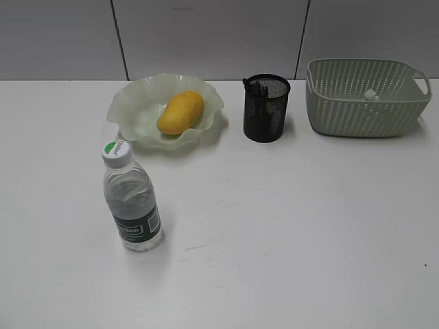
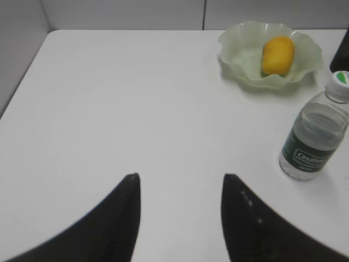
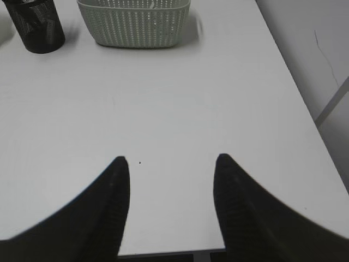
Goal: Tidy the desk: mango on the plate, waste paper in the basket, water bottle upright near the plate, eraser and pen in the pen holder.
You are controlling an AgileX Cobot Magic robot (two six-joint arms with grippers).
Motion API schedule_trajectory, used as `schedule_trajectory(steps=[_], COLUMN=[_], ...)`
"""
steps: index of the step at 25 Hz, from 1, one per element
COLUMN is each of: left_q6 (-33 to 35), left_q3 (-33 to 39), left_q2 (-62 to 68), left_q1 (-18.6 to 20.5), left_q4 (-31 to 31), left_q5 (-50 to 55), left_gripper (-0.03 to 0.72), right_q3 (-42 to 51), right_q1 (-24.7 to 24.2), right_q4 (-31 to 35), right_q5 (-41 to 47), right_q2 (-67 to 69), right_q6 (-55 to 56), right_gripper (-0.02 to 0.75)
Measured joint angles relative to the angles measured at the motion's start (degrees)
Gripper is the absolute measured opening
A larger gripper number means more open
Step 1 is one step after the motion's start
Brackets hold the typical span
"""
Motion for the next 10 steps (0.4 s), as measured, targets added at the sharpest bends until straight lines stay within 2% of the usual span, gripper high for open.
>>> schedule_trajectory(steps=[10], left_q6=[0.0], left_q3=[0.0], left_q2=[0.0], left_q1=[0.8], left_q4=[0.0], left_q5=[0.0], left_gripper=[0.361], right_q3=[0.0], right_q1=[-0.3], right_q4=[0.0], right_q5=[-0.1], right_q2=[0.0], right_q6=[0.0], right_gripper=[0.403])
